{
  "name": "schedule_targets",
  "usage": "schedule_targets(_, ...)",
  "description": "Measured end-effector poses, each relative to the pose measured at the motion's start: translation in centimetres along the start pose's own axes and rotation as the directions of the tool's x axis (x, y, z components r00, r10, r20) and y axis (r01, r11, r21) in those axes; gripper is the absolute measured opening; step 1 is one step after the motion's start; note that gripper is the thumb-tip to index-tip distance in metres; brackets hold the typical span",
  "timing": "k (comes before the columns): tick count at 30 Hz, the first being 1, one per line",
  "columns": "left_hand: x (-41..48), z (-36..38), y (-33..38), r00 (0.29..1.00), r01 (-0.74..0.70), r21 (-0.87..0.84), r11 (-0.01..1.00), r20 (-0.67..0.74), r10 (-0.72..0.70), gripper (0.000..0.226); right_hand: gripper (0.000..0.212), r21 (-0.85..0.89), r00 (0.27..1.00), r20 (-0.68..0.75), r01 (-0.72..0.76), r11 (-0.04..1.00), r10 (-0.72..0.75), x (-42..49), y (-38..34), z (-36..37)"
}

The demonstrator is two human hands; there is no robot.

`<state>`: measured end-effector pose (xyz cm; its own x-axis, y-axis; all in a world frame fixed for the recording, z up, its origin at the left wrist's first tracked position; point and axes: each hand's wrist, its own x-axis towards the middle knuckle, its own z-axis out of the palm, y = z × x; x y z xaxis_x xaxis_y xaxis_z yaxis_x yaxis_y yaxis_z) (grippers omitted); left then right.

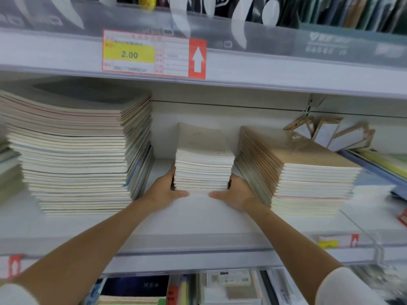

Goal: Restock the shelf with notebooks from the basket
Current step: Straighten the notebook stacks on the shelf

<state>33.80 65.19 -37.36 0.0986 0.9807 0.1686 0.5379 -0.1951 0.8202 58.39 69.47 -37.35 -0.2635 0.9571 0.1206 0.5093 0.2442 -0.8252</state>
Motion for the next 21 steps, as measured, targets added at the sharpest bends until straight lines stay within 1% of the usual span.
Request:
schedule_targets(2,0.0,0.1,-0.1,1.000,-0.004,-0.023,1.000,0.008,0.004,0.093,0.062,0.006,1.000,-0.005,-0.007,1.000,0.007,0.1,0.1,0.2)
schedule_targets(5,-0.3,0.4,0.0,1.000,-0.014,-0.031,0.999,0.005,0.014,0.095,0.059,0.020,1.000,-0.012,-0.027,0.999,0.027,-0.3,-0.2,0.2)
schedule_targets(7,-0.5,0.4,0.3,1.000,-0.025,-0.016,1.000,0.015,0.025,0.093,0.060,0.088,1.000,0.020,-0.023,0.996,0.022,-0.8,-0.5,-0.1)
schedule_targets(9,-0.3,0.2,0.4,0.999,-0.021,-0.007,1.000,0.032,0.021,0.088,0.060,0.182,0.997,0.082,-0.021,0.983,0.006,-0.9,-0.3,-0.9)
schedule_targets(11,-0.2,0.2,0.3,0.999,-0.013,-0.005,1.000,0.035,0.013,0.083,0.051,0.222,0.994,0.104,-0.048,0.974,0.025,-1.0,0.0,-1.4)
schedule_targets(13,-0.1,0.3,0.0,1.000,-0.014,-0.002,1.000,0.027,0.014,0.080,0.042,0.243,0.996,0.089,-0.052,0.969,0.031,-0.8,0.2,-1.5)
schedule_targets(17,0.0,0.0,-0.6,1.000,0.003,-0.012,1.000,0.004,-0.003,0.074,0.030,0.236,0.997,0.078,-0.034,0.971,0.016,-0.7,0.3,-1.0)
schedule_targets(21,0.0,0.1,-0.4,0.999,0.032,-0.006,0.999,0.036,-0.032,0.076,0.021,0.222,0.997,0.060,-0.054,0.974,0.041,-0.6,0.5,-0.8)
